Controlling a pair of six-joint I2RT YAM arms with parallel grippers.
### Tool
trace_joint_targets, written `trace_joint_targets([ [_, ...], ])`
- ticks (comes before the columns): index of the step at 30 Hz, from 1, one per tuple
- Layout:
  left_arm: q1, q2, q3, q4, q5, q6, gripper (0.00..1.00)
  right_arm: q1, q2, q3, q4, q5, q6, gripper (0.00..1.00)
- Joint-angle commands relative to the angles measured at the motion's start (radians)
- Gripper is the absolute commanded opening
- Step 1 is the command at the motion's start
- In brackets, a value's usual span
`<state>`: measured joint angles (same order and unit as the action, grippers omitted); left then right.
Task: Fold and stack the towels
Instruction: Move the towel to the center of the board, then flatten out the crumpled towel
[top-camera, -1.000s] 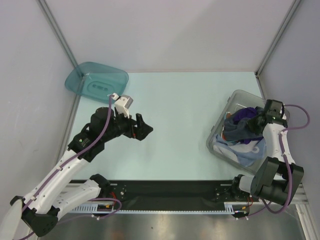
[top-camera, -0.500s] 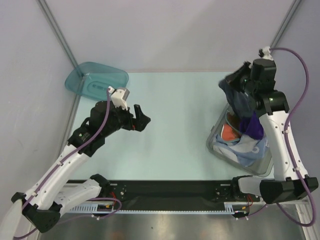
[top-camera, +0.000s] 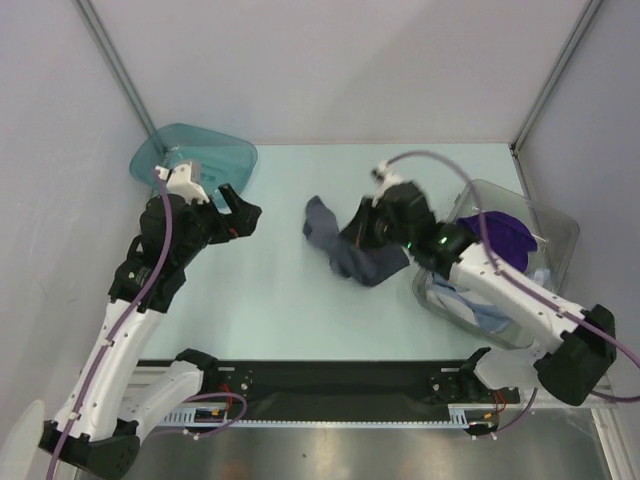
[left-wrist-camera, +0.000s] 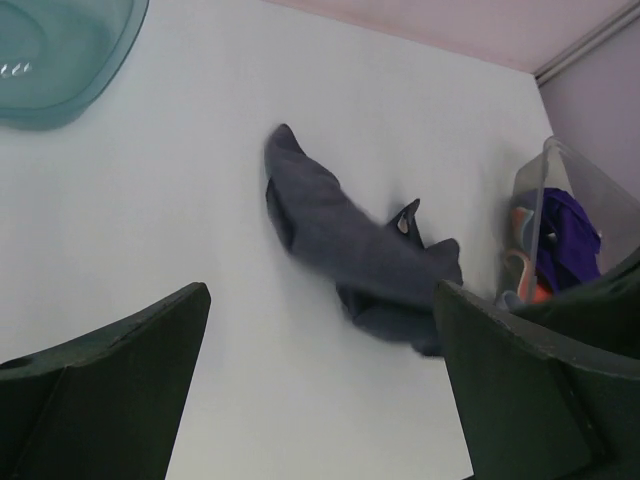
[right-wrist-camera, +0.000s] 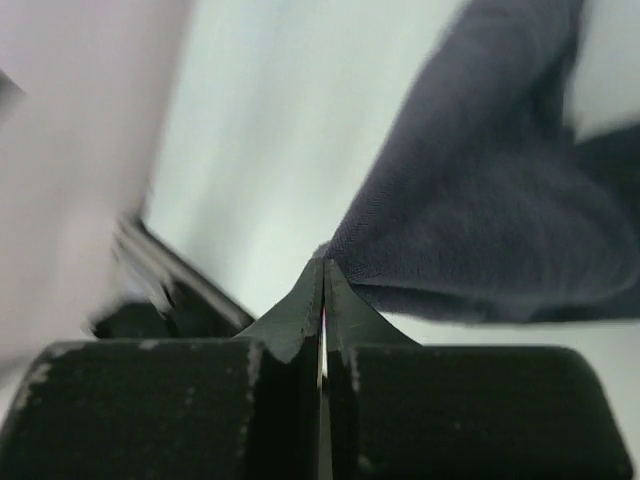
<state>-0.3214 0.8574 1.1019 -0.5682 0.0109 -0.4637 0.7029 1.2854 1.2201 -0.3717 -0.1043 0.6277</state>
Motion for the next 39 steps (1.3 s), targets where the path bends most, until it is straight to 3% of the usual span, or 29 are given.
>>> trace_joint_targets([
  [1,0.027,0.009,-0.071,-0.013,0.027,-0.044,1.00,0.118,-0.011,-0.232,0.144,-0.090,-0.017,0.04],
  [2,0.027,0.014,-0.109,0.004,0.031,-0.044,0.99,0.142,0.000,-0.260,0.133,-0.121,-0.028,0.19],
  [6,0.027,0.069,-0.183,0.114,0.047,-0.055,0.96,0.082,0.005,-0.202,-0.056,0.015,-0.121,0.57],
  [9,0.027,0.150,-0.185,0.178,0.057,-0.070,0.91,-0.068,0.046,-0.153,-0.049,0.021,-0.177,0.58],
  [13,0.028,0.404,-0.096,0.223,0.017,-0.049,0.88,-0.215,0.205,-0.064,0.017,0.009,-0.204,0.52],
  [16,0.031,0.562,0.012,0.199,-0.008,-0.035,0.84,-0.241,0.367,0.053,0.071,-0.018,-0.288,0.49],
  [20,0.038,0.697,0.058,0.301,-0.005,-0.052,0.79,-0.238,0.578,0.269,0.063,-0.083,-0.362,0.42],
  [24,0.065,0.901,0.241,0.235,0.012,-0.052,0.75,-0.263,0.771,0.514,-0.205,0.015,-0.318,0.41],
  [29,0.067,1.043,0.315,0.240,0.034,-0.039,0.73,-0.289,0.761,0.460,-0.277,0.083,-0.289,0.50],
  [34,0.065,1.153,0.348,0.249,0.063,-0.036,0.73,-0.325,0.759,0.420,-0.294,0.132,-0.306,0.53],
  [39,0.064,1.220,0.371,0.234,0.093,-0.036,0.68,-0.365,0.773,0.380,-0.228,0.020,-0.289,0.53],
])
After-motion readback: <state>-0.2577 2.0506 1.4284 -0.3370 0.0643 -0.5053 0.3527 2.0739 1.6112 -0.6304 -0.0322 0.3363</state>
